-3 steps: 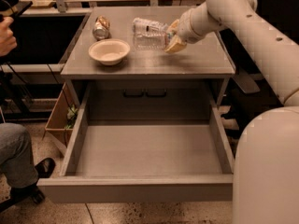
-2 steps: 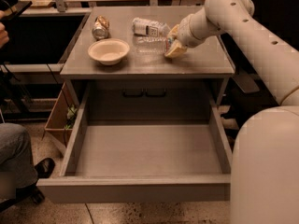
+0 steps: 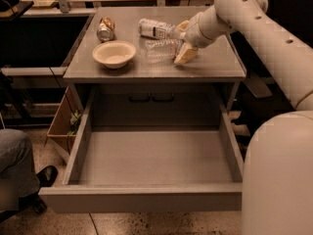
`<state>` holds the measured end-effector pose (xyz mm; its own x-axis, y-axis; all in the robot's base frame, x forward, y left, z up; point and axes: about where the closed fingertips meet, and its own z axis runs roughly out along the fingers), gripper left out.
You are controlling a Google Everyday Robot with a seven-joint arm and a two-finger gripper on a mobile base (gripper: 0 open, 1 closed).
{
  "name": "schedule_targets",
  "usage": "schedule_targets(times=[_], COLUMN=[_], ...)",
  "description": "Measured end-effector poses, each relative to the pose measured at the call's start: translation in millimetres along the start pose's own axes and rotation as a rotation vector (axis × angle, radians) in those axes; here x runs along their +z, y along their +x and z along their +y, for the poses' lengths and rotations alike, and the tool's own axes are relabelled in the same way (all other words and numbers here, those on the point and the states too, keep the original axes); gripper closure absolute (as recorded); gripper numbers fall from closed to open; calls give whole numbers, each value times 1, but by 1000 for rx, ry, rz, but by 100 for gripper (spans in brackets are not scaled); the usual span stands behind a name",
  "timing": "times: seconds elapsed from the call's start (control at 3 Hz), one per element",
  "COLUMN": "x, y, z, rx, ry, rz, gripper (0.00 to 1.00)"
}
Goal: Pick water bottle from top drawer and place on counter
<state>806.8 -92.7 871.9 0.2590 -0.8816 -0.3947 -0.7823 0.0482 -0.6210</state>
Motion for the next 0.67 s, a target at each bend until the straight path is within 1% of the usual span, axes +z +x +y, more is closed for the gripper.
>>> schedule_targets(times=[0.33, 0.67], x=[-7, -19], y=[-6, -5], z=[0, 7], rx=[-20, -25], ry=[-5, -12], rz=[5, 13], gripper=[0, 0])
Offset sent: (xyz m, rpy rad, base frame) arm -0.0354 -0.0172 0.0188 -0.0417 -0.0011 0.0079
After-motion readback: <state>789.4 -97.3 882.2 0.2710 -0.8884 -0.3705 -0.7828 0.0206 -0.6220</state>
